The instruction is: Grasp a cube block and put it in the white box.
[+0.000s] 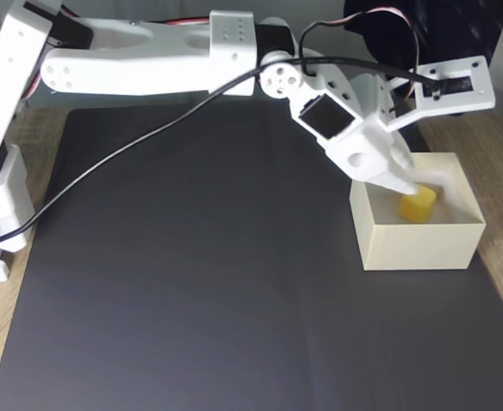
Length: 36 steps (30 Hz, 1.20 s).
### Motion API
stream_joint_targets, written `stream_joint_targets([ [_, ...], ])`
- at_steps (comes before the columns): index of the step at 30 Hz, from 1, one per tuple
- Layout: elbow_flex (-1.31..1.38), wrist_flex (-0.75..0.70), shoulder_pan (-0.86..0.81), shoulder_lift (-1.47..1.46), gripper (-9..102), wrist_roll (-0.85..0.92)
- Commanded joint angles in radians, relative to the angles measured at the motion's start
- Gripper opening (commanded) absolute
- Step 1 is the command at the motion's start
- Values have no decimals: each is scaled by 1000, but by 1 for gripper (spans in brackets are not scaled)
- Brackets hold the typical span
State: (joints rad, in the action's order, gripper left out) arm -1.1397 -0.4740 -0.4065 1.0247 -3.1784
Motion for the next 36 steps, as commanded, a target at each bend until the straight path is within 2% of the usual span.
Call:
stream_joint_targets([
  [1,-34,-25,21,155,1,5],
  [10,-414,-14,74,522,0,20],
  [20,-1035,101,123,1039,0,28],
  [31,-1388,89,158,1405,0,25],
  [36,-1500,25,161,1545,0,32],
])
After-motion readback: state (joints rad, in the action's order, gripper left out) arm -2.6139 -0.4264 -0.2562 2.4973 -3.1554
